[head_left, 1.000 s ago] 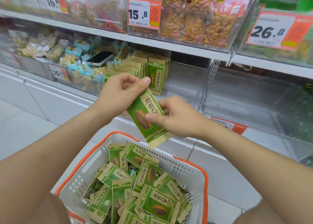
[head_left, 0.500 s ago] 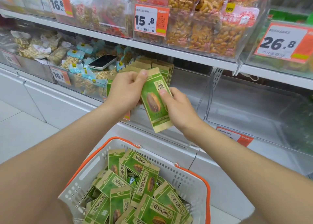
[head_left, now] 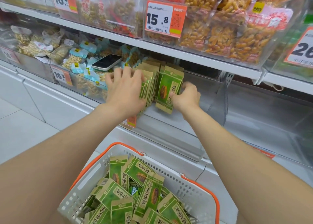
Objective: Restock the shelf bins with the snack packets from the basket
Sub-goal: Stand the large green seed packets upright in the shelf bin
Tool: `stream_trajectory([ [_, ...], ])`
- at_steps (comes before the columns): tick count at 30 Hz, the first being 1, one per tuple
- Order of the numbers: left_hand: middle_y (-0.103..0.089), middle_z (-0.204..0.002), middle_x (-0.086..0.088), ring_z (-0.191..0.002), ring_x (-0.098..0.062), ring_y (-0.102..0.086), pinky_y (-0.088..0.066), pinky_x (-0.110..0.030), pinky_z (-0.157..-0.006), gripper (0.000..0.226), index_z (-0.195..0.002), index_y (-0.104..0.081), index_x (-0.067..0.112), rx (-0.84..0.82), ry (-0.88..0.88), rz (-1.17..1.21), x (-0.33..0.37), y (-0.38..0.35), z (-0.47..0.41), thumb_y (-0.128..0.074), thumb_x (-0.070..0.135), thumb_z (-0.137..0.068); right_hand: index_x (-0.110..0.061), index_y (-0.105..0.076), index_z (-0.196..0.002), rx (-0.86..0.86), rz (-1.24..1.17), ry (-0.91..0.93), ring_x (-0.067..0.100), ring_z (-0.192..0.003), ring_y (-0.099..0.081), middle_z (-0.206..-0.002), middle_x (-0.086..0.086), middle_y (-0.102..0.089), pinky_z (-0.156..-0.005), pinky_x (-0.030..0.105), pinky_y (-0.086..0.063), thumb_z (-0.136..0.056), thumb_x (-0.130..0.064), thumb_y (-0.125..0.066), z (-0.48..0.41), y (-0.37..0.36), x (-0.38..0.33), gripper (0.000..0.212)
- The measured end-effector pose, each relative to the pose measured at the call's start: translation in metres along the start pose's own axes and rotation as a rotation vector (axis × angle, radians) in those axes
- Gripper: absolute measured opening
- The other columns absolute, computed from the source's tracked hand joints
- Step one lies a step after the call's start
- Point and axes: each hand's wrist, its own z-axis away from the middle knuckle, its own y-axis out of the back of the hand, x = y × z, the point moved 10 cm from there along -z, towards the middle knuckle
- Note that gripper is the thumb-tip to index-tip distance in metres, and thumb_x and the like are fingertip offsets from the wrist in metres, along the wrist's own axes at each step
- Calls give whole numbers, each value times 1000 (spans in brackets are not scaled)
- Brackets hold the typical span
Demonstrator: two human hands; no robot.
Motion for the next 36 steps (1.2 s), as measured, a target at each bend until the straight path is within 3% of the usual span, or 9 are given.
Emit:
stream_trajectory([
  [4, -45, -128, -5, -126, -36, -39, -28, -54, -106, 52, -121, -50, 27, 32, -24, -33, 0, -3, -3, -78, 31, -76, -14, -59, -94, 27, 107, 0, 27, -89, -47, -87, 1, -52, -70, 35, -42, -89, -19, -76, -12, -13, 0, 18],
  [9, -45, -131, -8, -128, -38, -36, -29, -56, -107, 54, -121, -51, 22, 34, -26, -51, 3, -5, -6, -78, 29, -74, -11, -68, -92, -1, 121, 23, 27, -87, -61, -96, 8, -67, -67, 32, -46, -85, -20, -80, -21, -30, -6, 16],
  [17, -46, -131, -7, -129, -38, -34, -27, -54, -102, 54, -120, -52, 21, 87, -53, -54, 12, 1, -1, -77, 23, -73, -1, -40, -134, -16, 64, -74, 34, -119, -60, -127, 17, -60, -85, 36, -53, -85, -26, -83, -19, -28, 0, 69],
  [22, -49, -130, -4, -127, -36, -37, -29, -50, -99, 51, -120, -57, 24, 179, -126, 43, 25, 18, 9, -77, 20, -73, -1, -34, -139, -57, 73, -133, 36, -118, -60, -130, 18, -58, -95, 46, -56, -88, -30, -80, -13, -21, 7, 74],
  [25, -50, -119, -4, -116, -33, -40, -31, -46, -90, 42, -112, -59, 22, 263, -193, 91, 33, 33, 18, -76, 19, -74, -5, -50, -125, -91, 82, -120, 31, -102, -61, -111, 11, -60, -83, 42, -57, -89, -31, -72, -6, -16, 3, 49],
  [27, -51, -103, 0, -101, -29, -47, -40, -43, -80, 27, -101, -59, 21, 267, -249, 156, 39, 42, 25, -74, 22, -79, -13, -60, -86, -117, 101, -46, 29, -85, -63, -86, 6, -62, -66, 35, -51, -87, -30, -63, 6, -10, -10, 18],
  [29, -54, -80, 11, -80, -23, -56, -50, -41, -68, 15, -86, -57, 26, 187, -220, 238, 40, 41, 33, -71, 29, -82, -11, -58, -68, -150, 142, 76, 28, -82, -63, -73, 5, -63, -64, 34, -51, -86, -29, -57, 23, -5, -26, 26],
  [31, -59, -64, 10, -68, -18, -61, -54, -36, -62, 18, -73, -59, 28, 33, -146, 295, 39, 29, 38, -72, 37, -81, -9, -65, -73, -148, 211, 244, 27, -87, -60, -76, 5, -69, -71, 38, -55, -87, -28, -56, 48, 9, -44, 26],
  [36, -69, -67, 8, -63, -5, -63, -45, -27, -59, 18, -77, -72, 28, -690, -259, 269, 59, -45, 85, -80, 43, -83, -19, -68, -75, -263, 492, 613, 26, -78, -64, -74, -1, -67, -66, 42, -59, -84, -29, -62, 112, 29, -75, 14],
])
